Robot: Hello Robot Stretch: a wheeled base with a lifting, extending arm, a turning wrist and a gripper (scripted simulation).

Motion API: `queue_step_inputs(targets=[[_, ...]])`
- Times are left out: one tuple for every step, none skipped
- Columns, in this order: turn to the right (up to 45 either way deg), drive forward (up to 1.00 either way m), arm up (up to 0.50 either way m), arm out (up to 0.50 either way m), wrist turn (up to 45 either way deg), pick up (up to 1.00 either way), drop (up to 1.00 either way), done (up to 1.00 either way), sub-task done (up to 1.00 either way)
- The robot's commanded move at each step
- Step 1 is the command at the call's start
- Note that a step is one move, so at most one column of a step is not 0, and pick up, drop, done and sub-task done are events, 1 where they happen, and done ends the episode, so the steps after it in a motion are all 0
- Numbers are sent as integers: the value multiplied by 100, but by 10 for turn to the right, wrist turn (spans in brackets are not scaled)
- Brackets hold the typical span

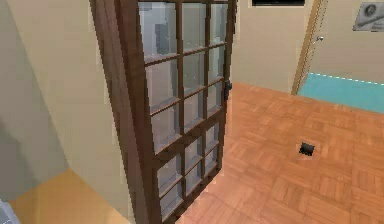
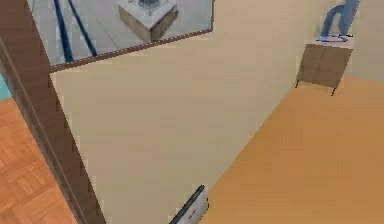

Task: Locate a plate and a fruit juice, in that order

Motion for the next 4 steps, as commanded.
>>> queue_step_inputs(targets=[[30, 0, 0, 0, 0, 0, 0, 0, 0], [0, 30, 0, 0, 0, 0, 0, 0, 0], [300, 0, 0, 0, 0, 0, 0, 0, 0], [30, 0, 0, 0, 0, 0, 0, 0, 0]])
